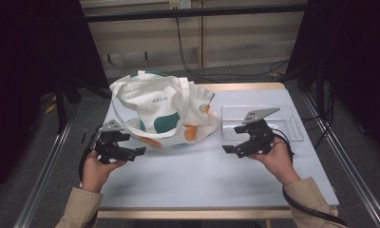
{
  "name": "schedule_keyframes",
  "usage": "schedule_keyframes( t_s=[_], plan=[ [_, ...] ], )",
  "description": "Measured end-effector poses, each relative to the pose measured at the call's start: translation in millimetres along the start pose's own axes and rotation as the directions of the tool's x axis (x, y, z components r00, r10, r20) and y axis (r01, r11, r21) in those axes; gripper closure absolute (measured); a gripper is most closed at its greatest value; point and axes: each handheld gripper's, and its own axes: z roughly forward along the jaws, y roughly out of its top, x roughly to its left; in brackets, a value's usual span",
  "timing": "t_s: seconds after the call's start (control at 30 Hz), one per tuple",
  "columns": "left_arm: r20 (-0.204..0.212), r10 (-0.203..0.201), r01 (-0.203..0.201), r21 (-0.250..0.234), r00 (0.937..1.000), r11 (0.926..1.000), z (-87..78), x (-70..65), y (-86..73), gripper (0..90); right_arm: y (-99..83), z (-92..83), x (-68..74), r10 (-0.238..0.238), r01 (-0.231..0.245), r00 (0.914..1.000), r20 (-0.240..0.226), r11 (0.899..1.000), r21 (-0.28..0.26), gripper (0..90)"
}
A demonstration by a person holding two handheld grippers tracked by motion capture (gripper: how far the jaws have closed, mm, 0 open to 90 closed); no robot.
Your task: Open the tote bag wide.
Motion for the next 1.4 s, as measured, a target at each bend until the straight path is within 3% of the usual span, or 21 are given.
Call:
schedule_keyframes(
  t_s=[0.07, 0.17, 0.37, 0.53, 0.63, 0.87, 1.07, 1.1, 1.17, 1.23, 1.3, 1.33, 1.37, 1.4],
  plan=[
    [-0.006, 0.016, -0.016, 0.016, 0.9999, 0.9997, 2.7, -1.0, 0.8, 12.7, 8.5, 8.5, 3.3, -0.005, 0.005, 0.9999, -0.01, 1.0, -0.006, 14.9],
    [-0.008, 0.014, -0.014, 0.016, 0.9999, 0.9998, 5.0, -1.3, 1.8, 12.9, 18.9, 20.1, 6.0, -0.001, 0.001, 0.9997, -0.026, 1.0, -0.003, 15.4],
    [-0.02, 0.001, -0.001, 0.016, 0.9998, 0.9999, 7.2, 3.7, 3.7, 13.7, 40.0, 42.7, 13.9, -0.04, 0.04, 0.9984, -0.04, 0.999, 0.006, 15.5],
    [-0.017, 0.0, 0.0, 0.022, 0.9998, 0.9998, 10.4, 6.4, 6.9, 15.1, 49.5, 55.1, 15.3, -0.034, 0.034, 0.9982, -0.05, 0.999, -0.005, 15.6],
    [-0.038, -0.009, 0.01, 0.02, 0.9992, 0.9998, 11.7, 8.9, 8.5, 15.2, 56.9, 64.6, 17.0, -0.018, 0.017, 0.9983, -0.056, 1.0, -0.014, 16.5],
    [-0.049, 0.013, -0.012, 0.033, 0.9987, 0.9994, 14.3, 8.2, 8.5, 15.3, 71.9, 83.7, 22.1, -0.029, 0.028, 0.9984, -0.049, 0.999, -0.027, 20.3],
    [-0.045, 0.017, -0.017, 0.016, 0.9988, 0.9997, 10.3, 8.0, 8.0, 16.9, 85.2, 96.4, 19.0, 0.042, -0.045, 0.9983, -0.041, 0.997, -0.065, 31.2],
    [-0.039, 0.012, -0.012, 0.016, 0.9992, 0.9998, 8.5, 7.8, 8.3, 18.4, 88.4, 100.2, 17.5, 0.061, -0.065, 0.9964, -0.058, 0.995, -0.075, 34.4],
    [-0.051, 0.013, -0.012, 0.023, 0.9986, 0.9997, 7.4, 7.7, 8.7, 18.6, 89.7, 101.8, 17.4, 0.061, -0.065, 0.9969, -0.049, 0.995, -0.073, 34.7],
    [-0.048, 0.011, -0.01, 0.018, 0.9988, 0.9998, 6.7, 8.1, 8.3, 20.1, 92.3, 104.3, 16.1, 0.075, -0.08, 0.9947, -0.071, 0.993, -0.083, 39.7],
    [-0.047, 0.014, -0.013, 0.02, 0.9988, 0.9997, 5.3, 8.2, 8.0, 20.4, 95.1, 103.4, 15.4, 0.079, -0.087, 0.9932, -0.086, 0.991, -0.101, 49.7],
    [-0.047, 0.014, -0.013, 0.02, 0.9988, 0.9997, 5.3, 8.2, 8.0, 20.5, 95.1, 103.4, 15.4, 0.079, -0.087, 0.9932, -0.086, 0.991, -0.101, 49.7],
    [-0.047, 0.016, -0.015, 0.02, 0.9988, 0.9997, 4.1, 8.6, 8.5, 20.5, 95.5, 102.7, 15.8, 0.072, -0.082, 0.9926, -0.098, 0.991, -0.103, 55.6],
    [-0.045, 0.011, -0.01, 0.01, 0.9989, 0.9999, 4.1, 8.3, 8.6, 20.3, 95.5, 102.4, 17.8, 0.058, -0.068, 0.9926, -0.107, 0.993, -0.096, 67.9]
  ],
)
